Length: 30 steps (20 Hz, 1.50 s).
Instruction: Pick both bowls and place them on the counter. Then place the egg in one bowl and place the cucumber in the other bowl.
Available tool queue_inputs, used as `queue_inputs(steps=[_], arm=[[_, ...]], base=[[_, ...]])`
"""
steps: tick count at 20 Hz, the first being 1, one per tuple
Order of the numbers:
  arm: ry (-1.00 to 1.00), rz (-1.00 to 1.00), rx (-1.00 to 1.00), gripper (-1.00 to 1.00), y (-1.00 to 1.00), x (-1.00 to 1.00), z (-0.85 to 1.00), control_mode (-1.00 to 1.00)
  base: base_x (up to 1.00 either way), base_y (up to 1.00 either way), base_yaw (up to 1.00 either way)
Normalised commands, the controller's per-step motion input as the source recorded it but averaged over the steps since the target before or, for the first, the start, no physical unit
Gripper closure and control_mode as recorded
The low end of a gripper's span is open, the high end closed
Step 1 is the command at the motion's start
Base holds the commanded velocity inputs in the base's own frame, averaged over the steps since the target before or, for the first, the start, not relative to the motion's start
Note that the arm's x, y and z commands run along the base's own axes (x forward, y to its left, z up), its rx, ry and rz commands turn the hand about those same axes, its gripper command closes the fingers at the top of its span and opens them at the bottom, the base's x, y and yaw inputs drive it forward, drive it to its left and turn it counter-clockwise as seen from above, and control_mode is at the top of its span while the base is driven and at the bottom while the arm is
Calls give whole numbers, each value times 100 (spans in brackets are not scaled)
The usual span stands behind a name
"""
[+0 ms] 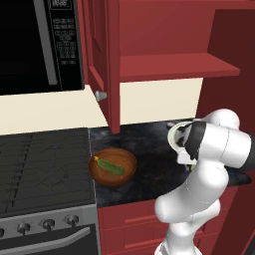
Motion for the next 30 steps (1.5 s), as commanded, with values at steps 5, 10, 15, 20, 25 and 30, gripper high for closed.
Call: queue_inputs(steps=[5,10,15,20,25,30], arm=[[0,0,0,100,27,0,-8,-100],[0,0,0,100,7,-3,-3,-100],[0,0,0,100,-3,-3,1,-100],[-10,0,0,100,-11,-26,45,-100],[-13,0,0,100,0,-26,87,-100],[-12,0,0,100,0,-9,86,-100]], base=[[0,0,0],[0,0,0],[0,0,0],[0,0,0],[0,0,0],[0,0,0]])
